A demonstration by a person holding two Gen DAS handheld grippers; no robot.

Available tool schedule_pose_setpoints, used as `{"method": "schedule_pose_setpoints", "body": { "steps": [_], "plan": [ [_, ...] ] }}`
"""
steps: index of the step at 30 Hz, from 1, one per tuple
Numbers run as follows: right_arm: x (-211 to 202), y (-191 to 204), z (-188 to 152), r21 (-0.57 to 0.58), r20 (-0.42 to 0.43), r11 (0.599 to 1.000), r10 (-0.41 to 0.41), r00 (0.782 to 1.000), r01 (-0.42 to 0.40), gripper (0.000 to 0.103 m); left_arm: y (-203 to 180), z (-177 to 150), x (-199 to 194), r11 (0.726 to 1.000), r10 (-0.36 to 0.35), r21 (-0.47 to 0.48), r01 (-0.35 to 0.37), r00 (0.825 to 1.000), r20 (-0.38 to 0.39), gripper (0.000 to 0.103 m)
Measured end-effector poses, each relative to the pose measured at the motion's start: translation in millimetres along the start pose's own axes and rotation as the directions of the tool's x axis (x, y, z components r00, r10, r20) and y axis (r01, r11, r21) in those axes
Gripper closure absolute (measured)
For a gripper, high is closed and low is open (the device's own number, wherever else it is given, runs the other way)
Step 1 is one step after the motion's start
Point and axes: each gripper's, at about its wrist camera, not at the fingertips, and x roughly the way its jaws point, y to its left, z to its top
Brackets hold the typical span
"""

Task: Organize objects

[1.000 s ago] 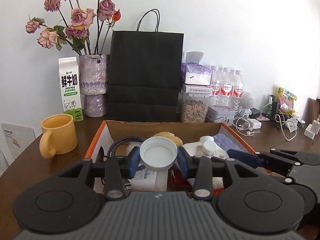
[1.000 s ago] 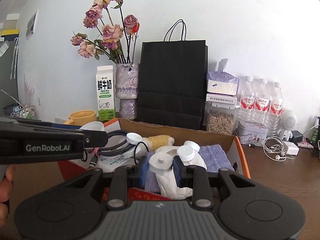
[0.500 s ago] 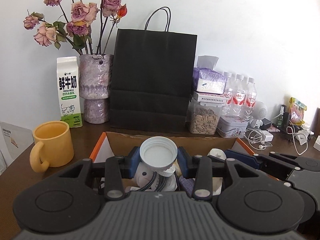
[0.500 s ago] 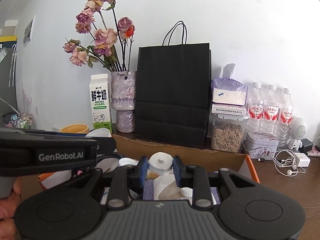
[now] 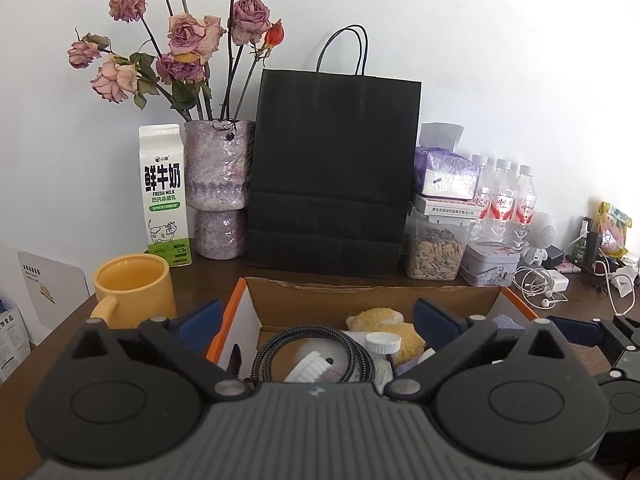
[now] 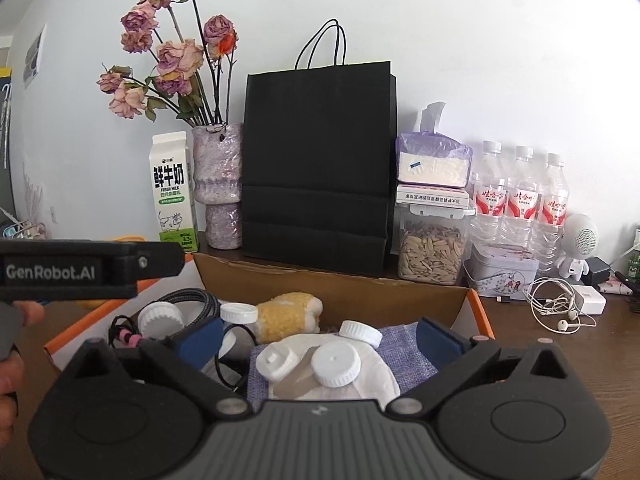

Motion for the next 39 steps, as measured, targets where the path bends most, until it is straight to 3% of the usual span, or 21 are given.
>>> {"method": "schedule_pose_setpoints", "body": {
  "steps": [9,23,39],
  "plan": [
    [-55,12,-8,0.006,-0.008,1.0,-0.021,1.0,0.021,0.0,12,-14,-59,0.999,-0.021,0.033,0.021,1.0,-0.018,0.0],
    [-152,28,-52,0.07,-0.116,0.997,-0.022,0.993,0.03,0.0,19,-61,-146,0.997,-0.043,0.054,0.051,0.988,-0.147,0.0],
    [-185,40,-59,0.06,-0.109,0.998,-0.007,0.994,0.014,0.0,19,-69,-173,0.999,-0.031,0.039,0.038,0.987,-0.16,0.0]
  ]
}}
